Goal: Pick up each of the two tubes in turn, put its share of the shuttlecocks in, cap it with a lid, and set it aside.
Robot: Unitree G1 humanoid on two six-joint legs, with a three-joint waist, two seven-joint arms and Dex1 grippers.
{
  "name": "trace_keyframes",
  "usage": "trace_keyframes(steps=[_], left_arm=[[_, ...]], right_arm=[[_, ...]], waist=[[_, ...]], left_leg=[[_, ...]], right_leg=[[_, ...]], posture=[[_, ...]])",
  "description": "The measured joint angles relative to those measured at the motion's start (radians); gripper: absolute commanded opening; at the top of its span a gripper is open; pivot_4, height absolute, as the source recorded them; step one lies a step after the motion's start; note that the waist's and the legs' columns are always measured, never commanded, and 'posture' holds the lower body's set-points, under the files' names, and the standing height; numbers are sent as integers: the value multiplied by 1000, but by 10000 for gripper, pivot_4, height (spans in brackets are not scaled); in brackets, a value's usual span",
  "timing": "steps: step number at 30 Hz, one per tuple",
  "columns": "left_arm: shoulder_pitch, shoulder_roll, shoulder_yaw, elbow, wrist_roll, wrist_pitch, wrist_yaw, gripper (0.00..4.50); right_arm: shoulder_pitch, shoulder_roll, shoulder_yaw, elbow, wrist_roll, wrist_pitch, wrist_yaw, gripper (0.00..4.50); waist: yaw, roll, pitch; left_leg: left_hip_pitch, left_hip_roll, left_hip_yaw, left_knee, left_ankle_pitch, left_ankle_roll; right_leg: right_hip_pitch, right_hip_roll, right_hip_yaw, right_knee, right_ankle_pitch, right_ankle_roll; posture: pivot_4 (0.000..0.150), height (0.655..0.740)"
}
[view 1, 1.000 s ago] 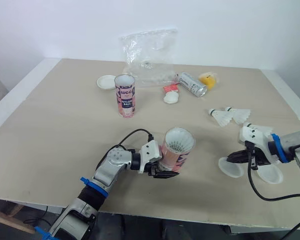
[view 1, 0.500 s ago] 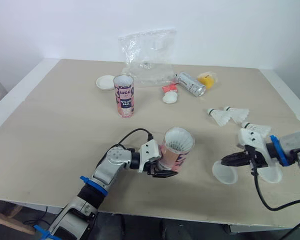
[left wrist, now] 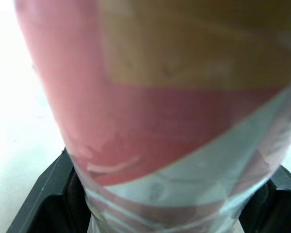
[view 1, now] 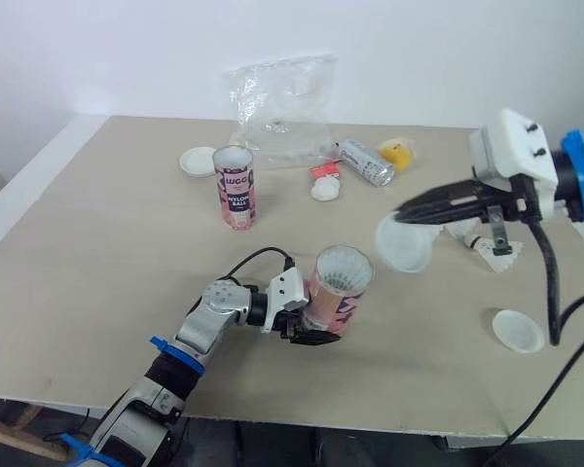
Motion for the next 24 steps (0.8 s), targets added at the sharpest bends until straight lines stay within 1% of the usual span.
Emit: trace_keyframes(steps=[6,9,24], left_arm=[[-3,3,-5,-2,0,-6,-2,32759],[-3,2,-7,-1,0,-6,3,32759],[4,7,-8,-15,0,0,23,32759]], right_arm=[[-44,52,73,3,-1,11,10,516],[-53,78,121,22,-28,-30,26,516],[-49,141,180,77,-112,-156,56,516]], waist=[[2,0,0],[4,0,0],[4,0,0]], left_leg=[[-3,-1,2,0,0,0],[-3,0,1,0,0,0],[-2,0,1,0,0,0]], right_leg=[[1,-1,1,0,0,0],[1,-1,0,0,0,0],[1,0,0,1,1,-1]], posture=[[1500,7400],[1500,7400],[1500,7400]])
